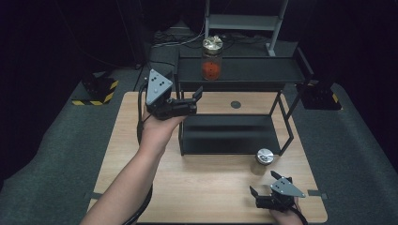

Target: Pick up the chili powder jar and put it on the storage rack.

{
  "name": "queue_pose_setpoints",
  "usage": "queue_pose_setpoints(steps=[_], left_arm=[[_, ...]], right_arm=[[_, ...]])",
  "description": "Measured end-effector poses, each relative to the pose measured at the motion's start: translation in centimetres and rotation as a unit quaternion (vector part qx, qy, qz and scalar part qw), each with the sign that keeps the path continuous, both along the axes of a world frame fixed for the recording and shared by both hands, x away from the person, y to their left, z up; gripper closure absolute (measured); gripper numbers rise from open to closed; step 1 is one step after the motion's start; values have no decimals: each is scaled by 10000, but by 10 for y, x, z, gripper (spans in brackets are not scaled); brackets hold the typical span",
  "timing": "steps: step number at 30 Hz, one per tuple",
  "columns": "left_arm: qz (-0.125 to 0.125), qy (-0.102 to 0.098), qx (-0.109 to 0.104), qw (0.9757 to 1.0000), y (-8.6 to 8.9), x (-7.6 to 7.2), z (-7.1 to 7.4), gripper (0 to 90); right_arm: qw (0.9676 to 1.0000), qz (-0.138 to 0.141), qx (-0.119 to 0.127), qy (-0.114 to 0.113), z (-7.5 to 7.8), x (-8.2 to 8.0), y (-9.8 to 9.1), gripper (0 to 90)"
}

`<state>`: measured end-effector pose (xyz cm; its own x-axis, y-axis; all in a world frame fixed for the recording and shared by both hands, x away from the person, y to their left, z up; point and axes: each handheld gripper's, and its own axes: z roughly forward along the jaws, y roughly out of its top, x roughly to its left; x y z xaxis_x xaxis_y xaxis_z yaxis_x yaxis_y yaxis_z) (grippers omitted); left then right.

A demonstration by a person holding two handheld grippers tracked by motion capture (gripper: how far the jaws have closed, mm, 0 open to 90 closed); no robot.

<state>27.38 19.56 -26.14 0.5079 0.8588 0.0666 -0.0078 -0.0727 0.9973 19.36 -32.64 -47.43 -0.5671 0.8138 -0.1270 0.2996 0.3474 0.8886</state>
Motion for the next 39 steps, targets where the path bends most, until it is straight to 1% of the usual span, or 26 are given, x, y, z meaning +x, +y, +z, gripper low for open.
queue_pose_setpoints(steps=[4, 5, 9, 11, 12, 17, 18, 19, 24, 25, 26, 33, 34, 35, 36, 38, 39], left_arm=[[30, 100, 59, 9999, 7, -5, -10, 3], [30, 100, 59, 9999, 7, -5, -10, 3], [91, 190, 51, 9998, 15, -13, -27, 3], [94, 202, 76, 9997, 15, -15, -30, 3], [101, 222, 116, 9996, 17, -17, -37, 3], [90, 377, 221, 9990, 22, -22, -55, 3], [90, 377, 221, 9990, 22, -22, -55, 3], [81, 458, 260, 9986, 24, -24, -62, 3], [90, 637, 356, 9973, 29, -32, -82, 3], [90, 637, 356, 9973, 29, -32, -82, 3], [86, 720, 397, 9966, 30, -36, -90, 3], [81, 1059, 530, 9929, 37, -49, -124, 3], [82, 1106, 539, 9924, 38, -50, -129, 3], [82, 1106, 539, 9924, 38, -50, -129, 3], [77, 1199, 546, 9912, 40, -54, -140, 3], [76, 1320, 525, 9898, 43, -56, -150, 3], [76, 1320, 525, 9898, 43, -56, -150, 3]], right_arm=[[10000, 3, -8, 1, 0, 0, 0, 0], [10000, -1, -11, 4, 0, 0, 0, 0], [10000, 1, -29, 1, 0, 0, 1, 0], [10000, -6, -31, -4, 0, 0, 1, 0], [10000, -6, -30, -7, 0, 0, 1, 0], [10000, -6, -32, -2, 0, 0, 1, 0], [10000, -6, -32, -2, 0, 0, 1, 0], [10000, -10, -30, 2, 0, 0, 1, 0], [10000, -11, -39, -5, 0, 0, 2, 0], [10000, -8, -44, -4, 0, 0, 2, 0], [10000, -4, -54, -1, 1, 0, 2, 0], [10000, -6, -73, -9, 1, 0, 3, 0], [10000, -6, -79, -15, 1, -1, 3, 0], [10000, -6, -88, -18, 1, -1, 3, 0], [10000, -9, -91, -18, 1, -1, 3, 0], [9999, -16, -97, -21, 1, -1, 3, 0], [9999, -20, -101, -20, 1, -1, 4, 0]])
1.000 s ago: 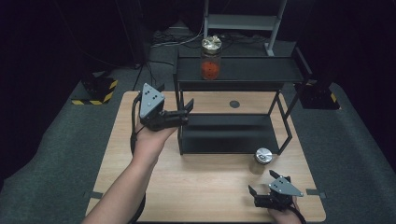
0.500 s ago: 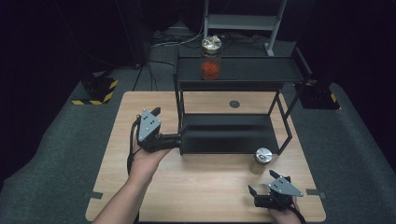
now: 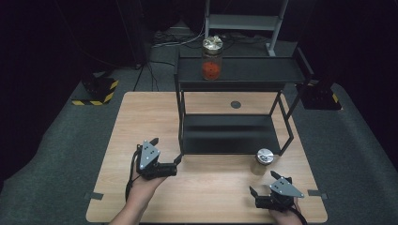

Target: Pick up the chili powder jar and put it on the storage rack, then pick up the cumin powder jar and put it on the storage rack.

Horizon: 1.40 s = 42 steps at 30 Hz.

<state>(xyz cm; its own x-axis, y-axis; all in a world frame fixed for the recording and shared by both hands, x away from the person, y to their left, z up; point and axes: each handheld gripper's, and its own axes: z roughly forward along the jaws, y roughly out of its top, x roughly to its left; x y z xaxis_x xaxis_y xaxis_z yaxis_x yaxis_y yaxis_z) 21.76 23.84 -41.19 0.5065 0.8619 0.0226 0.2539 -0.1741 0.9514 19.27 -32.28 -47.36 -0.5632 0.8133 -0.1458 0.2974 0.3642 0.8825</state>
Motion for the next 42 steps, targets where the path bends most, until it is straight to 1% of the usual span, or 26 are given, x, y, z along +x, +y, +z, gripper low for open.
queue_pose_setpoints(steps=[1, 2, 3, 4, 6, 9, 10, 11, 14, 15, 16, 18, 19, 20, 21, 22, 25, 28, 30, 32, 33, 35, 36, 38, 41, 42], left_arm=[[5, 104, 16, 9999, 3, -2, -9, 3], [13, 157, 29, 9999, 4, -4, -14, 3], [13, 157, 29, 9999, 4, -4, -14, 3], [29, 247, 62, 9997, 6, -6, -22, 3], [40, 383, 105, 9992, 8, -7, -29, 3], [102, 478, 291, 9984, 9, -11, -40, 3], [102, 478, 291, 9984, 9, -11, -40, 3], [137, 567, 440, 9973, 9, -12, -46, 3], [172, 676, 680, 9952, 8, -14, -52, 3], [172, 676, 680, 9952, 8, -14, -52, 3], [160, 737, 779, 9941, 8, -14, -56, 3], [143, 850, 894, 9923, 7, -13, -58, 3], [152, 846, 1034, 9909, 4, -13, -57, 3], [127, 758, 1092, 9910, 3, -15, -58, 3], [111, 762, 1138, 9905, 1, -15, -57, 3], [93, 795, 1255, 9889, -1, -14, -56, 3], [33, 787, 1612, 9838, -11, -14, -54, 3], [-11, 731, 1792, 9811, -16, -17, -54, 6], [-59, 679, 1835, 9807, -16, -18, -55, 9], [-28, 629, 1882, 9801, -19, -20, -56, 9], [-43, 616, 1932, 9792, -20, -21, -56, 9], [-90, 646, 1993, 9778, -21, -19, -55, 9], [-89, 671, 1998, 9775, -21, -18, -54, 9], [-82, 680, 1979, 9778, -21, -18, -54, 10], [-70, 721, 1879, 9795, -18, -16, -54, 9], [-68, 727, 1882, 9794, -18, -16, -53, 9]], right_arm=[[10000, -9, -3, -3, 0, 0, 0, 0], [10000, -18, -9, -7, 0, 0, 1, 0], [10000, -18, -9, -7, 0, 0, 1, 0], [10000, -23, -18, -22, 0, -1, 1, 0], [10000, -32, -22, -23, 0, -1, 2, 0], [10000, -49, -24, -19, 0, -1, 2, 0], [10000, -56, -24, -21, 0, -1, 2, 0], [10000, -66, -24, -22, 0, -1, 2, 0], [10000, -81, -29, -23, 0, -2, 3, 0], [10000, -82, -32, -20, 0, -1, 3, 0], [10000, -84, -36, -13, 0, -1, 3, 0], [9999, -96, -40, -3, 0, -1, 4, 0], [9999, -99, -42, 0, 0, -1, 4, 0], [9999, -109, -38, 14, 1, -1, 4, 0], [9999, -122, -38, 10, 1, -1, 4, 0], [9999, -129, -41, 13, 1, -1, 4, 0], [9999, -118, -59, -7, 0, -1, 5, 0], [9999, -116, -51, -23, 0, -2, 4, 0], [9999, -111, -31, -38, -1, -2, 4, 0], [10000, -54, -18, -43, -1, -2, 2, 0], [10000, -55, -8, -47, -1, -2, 2, 0], [9999, -67, 28, -105, -3, -4, 1, 0], [9999, -86, 25, -133, -3, -5, 1, 0], [9998, -99, 38, -145, -4, -7, 2, 0], [9998, -125, 23, -151, -4, -7, 3, 0], [9998, -133, 21, -139, -3, -7, 3, 0]])
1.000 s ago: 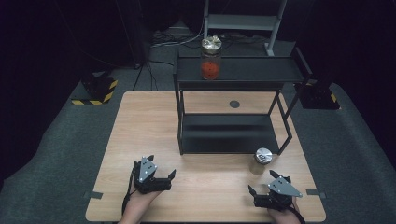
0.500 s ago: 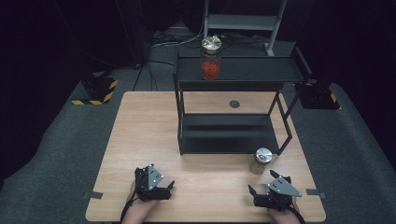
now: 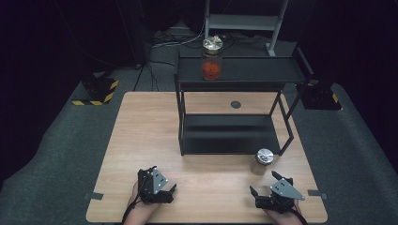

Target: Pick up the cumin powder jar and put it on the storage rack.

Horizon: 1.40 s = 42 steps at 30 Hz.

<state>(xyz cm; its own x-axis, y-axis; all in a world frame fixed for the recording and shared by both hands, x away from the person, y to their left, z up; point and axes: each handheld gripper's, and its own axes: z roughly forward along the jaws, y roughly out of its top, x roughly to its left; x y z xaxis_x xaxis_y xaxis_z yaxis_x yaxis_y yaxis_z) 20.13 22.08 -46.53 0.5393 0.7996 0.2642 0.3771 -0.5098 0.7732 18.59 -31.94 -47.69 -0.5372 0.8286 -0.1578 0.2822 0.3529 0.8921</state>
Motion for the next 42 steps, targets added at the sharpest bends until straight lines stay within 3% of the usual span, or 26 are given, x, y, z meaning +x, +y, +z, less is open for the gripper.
queue_pose_setpoints(steps=[9, 16, 30, 42], left_arm=[[-87, 71, -110, 9999, 5, 3, 1, 10], [-98, 104, -137, 9998, 7, 4, 2, 9], [-182, 71, -168, 9997, 9, 3, 1, 10], [-236, 55, -161, 9996, 11, 3, 1, 9]], right_arm=[[9999, -68, 126, 30, 3, 0, -3, 0], [9994, -167, 265, -175, 9, -4, -4, 0], [9993, -303, 89, -189, 33, 9, 5, 0], [9982, -450, 357, -193, 35, 23, 7, 0]])
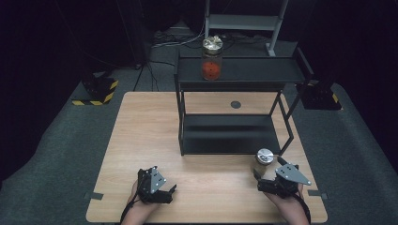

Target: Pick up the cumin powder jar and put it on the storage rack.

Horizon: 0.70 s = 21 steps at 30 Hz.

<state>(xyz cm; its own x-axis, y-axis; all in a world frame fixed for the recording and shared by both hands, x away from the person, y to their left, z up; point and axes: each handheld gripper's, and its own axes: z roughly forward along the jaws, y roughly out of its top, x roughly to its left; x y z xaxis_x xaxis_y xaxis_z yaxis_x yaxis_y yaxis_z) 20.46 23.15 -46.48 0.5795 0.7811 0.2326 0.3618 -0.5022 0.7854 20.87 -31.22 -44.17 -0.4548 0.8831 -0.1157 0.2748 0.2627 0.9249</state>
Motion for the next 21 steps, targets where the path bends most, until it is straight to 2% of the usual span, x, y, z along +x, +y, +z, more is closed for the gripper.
queue_pose_setpoints(steps=[6, 10, 17, 21], left_arm=[[-34, -27, 14, 10000, 0, -1, -1, 9], [-5, -19, -52, 10000, 2, -1, -1, 9], [-6, -36, -50, 10000, 1, -1, -1, 9], [-21, -47, -25, 10000, 1, -2, -1, 9]], right_arm=[[9998, -19, 186, 2, -4, 7, -2, 0], [9994, -92, 320, 49, -7, 12, -3, 7], [9986, -109, 522, -18, -16, 17, -9, 91], [9982, -71, 589, -86, -19, 19, -11, 171]])
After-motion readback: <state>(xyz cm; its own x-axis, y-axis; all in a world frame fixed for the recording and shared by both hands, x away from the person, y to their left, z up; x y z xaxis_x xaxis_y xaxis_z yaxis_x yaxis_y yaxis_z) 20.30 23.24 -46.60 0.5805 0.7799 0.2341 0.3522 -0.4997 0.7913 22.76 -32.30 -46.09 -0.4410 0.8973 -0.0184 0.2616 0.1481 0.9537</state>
